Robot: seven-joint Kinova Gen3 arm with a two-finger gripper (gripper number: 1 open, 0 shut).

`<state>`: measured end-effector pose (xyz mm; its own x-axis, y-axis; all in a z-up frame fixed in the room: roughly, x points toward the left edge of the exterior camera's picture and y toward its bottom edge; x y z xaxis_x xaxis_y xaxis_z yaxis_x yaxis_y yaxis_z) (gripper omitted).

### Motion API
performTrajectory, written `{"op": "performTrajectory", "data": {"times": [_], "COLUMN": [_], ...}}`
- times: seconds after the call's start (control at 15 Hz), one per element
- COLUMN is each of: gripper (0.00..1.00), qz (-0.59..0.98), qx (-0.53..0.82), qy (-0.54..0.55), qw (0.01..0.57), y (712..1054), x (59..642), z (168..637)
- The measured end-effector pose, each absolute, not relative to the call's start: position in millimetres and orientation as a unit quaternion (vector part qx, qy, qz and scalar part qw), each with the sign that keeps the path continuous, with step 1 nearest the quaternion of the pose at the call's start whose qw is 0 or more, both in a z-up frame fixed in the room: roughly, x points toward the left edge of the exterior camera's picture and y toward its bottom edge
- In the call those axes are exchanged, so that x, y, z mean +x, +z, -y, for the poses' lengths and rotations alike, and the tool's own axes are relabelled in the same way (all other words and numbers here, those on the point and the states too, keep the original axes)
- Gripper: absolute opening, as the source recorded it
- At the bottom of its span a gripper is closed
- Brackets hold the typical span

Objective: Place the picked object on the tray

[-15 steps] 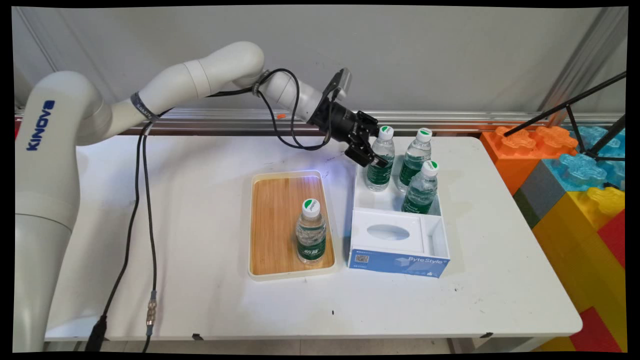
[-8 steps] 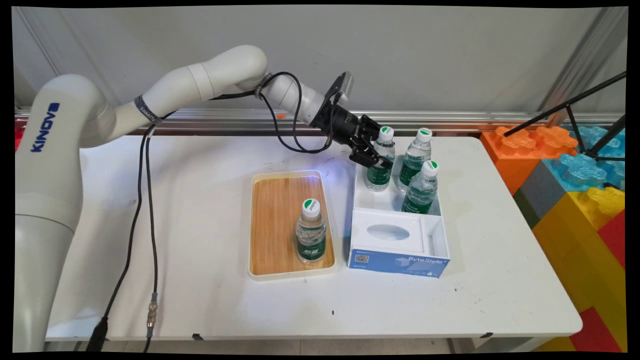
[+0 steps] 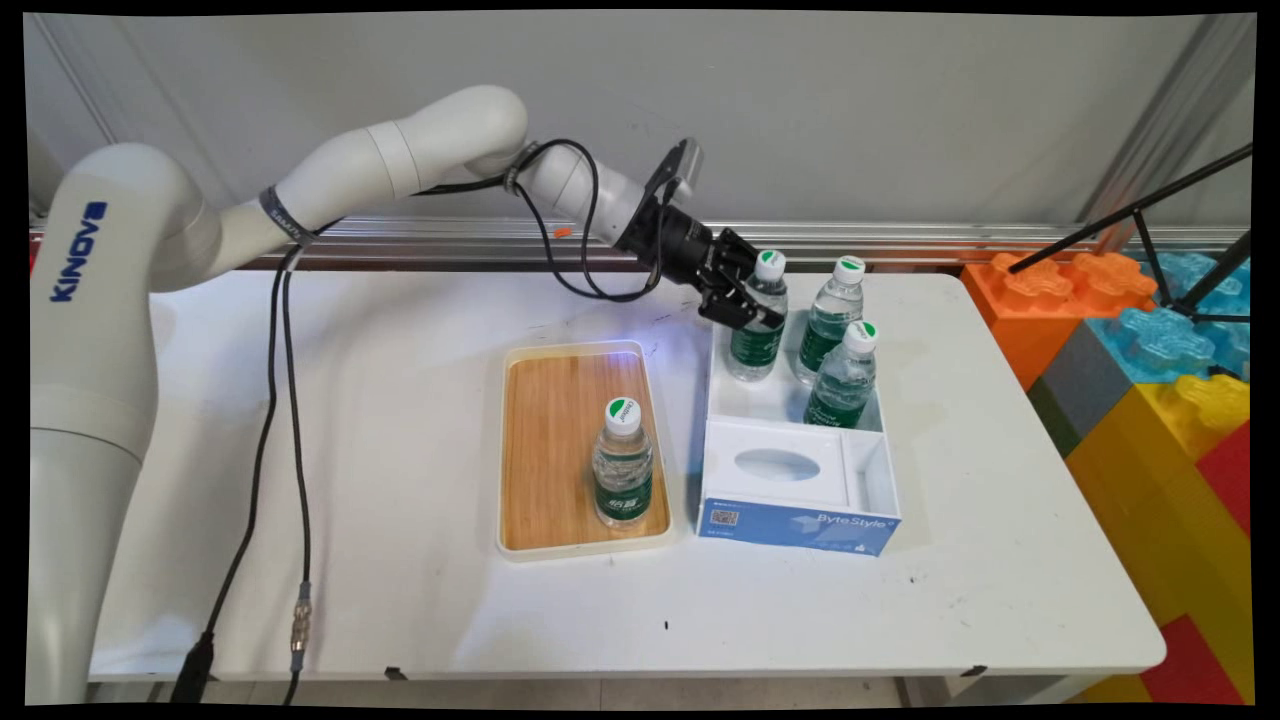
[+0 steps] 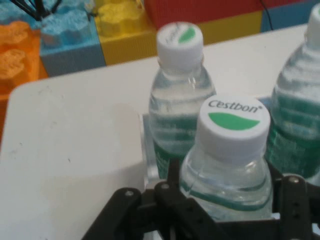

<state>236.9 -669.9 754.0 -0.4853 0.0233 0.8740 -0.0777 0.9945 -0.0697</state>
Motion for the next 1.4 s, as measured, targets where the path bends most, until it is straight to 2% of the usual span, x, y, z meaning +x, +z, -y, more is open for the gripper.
{"op": "performTrajectory", "data": {"times": [0.4,0.73,1.13,1.4], "gripper": [0.0,0.0,0.0,0.0], "qz": [0.844,0.845,0.856,0.862], "qx": [0.045,0.07,0.11,0.133], "qy": [0.051,0.052,0.063,0.064], "qw": [0.531,0.528,0.501,0.484], "y": [806,847,886,897], "x": [235,246,297,342], "z": [664,651,604,559]}}
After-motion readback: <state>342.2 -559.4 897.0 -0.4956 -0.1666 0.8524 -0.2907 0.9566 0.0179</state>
